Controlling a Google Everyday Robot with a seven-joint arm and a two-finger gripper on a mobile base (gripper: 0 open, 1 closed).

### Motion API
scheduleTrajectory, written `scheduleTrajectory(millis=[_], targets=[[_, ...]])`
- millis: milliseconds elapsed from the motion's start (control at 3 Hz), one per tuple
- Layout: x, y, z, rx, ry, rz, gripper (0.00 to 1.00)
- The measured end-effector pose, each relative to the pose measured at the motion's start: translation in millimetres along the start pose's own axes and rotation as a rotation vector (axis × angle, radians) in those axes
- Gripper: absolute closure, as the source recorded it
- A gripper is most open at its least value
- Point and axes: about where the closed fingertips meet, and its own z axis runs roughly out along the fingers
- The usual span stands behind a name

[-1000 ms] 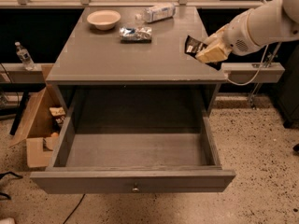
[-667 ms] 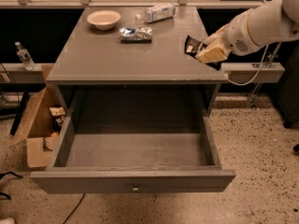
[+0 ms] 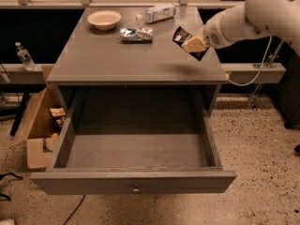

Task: Pick rxbar chocolate from top drawer and place on counter

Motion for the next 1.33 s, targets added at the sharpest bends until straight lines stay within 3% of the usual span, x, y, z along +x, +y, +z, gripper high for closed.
scheduleTrajectory(millis=[333, 667, 1333], targets=[[-5.6, -19.7, 34.0, 0.064, 0.000, 0.069, 1.00], [-10.7, -33.6, 62.6, 0.089, -0.004, 0.123, 1.00], [-23.5, -48.8, 108.1, 0.057, -0.006, 0.178, 0.57]])
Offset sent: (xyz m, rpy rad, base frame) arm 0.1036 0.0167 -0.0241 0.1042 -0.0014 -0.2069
